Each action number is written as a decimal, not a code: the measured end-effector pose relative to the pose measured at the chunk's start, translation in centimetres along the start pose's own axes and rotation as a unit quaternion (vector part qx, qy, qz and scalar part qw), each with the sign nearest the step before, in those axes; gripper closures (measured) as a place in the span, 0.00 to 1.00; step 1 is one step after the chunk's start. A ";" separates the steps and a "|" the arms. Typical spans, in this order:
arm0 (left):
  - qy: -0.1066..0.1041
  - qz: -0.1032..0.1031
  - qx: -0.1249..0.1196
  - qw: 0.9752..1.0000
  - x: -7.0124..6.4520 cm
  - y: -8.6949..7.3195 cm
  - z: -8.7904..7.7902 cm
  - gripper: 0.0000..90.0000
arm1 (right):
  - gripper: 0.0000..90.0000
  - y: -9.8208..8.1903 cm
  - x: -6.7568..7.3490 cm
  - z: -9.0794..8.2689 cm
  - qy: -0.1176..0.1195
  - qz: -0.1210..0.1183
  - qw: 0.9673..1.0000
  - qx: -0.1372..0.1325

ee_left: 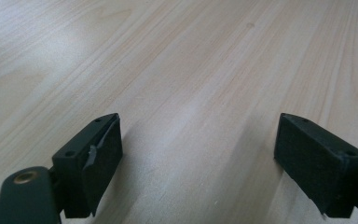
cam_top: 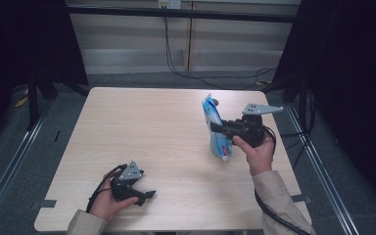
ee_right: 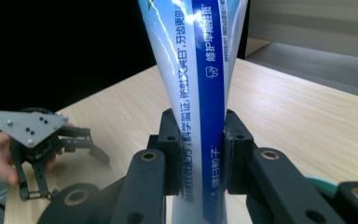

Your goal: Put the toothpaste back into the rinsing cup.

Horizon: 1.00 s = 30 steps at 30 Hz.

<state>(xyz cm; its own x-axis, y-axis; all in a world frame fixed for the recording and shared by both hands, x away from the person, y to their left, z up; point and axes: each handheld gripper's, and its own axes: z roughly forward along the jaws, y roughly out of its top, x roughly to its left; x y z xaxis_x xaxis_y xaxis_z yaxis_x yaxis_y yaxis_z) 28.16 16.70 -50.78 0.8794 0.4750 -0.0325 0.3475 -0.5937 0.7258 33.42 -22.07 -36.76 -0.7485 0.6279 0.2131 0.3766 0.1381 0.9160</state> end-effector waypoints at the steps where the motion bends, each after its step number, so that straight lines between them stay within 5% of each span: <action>1: 0.000 0.000 0.000 1.000 0.0 0.0 0.0 0.17 | 0.82 0.0 -0.1 0.0 0.001 0.001 1.000 -0.004; 30: 0.001 0.000 0.001 1.000 0.0 0.0 0.0 0.17 | 0.82 2.2 -0.9 -0.2 -0.029 0.000 0.998 -0.054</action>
<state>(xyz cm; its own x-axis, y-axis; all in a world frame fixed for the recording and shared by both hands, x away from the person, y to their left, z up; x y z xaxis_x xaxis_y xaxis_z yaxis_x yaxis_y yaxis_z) 28.16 16.70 -50.77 0.8789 0.4759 -0.0314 0.3481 -0.5951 0.7244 34.81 -22.44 -34.92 -0.7141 0.6721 0.1957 0.3130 0.0564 0.9481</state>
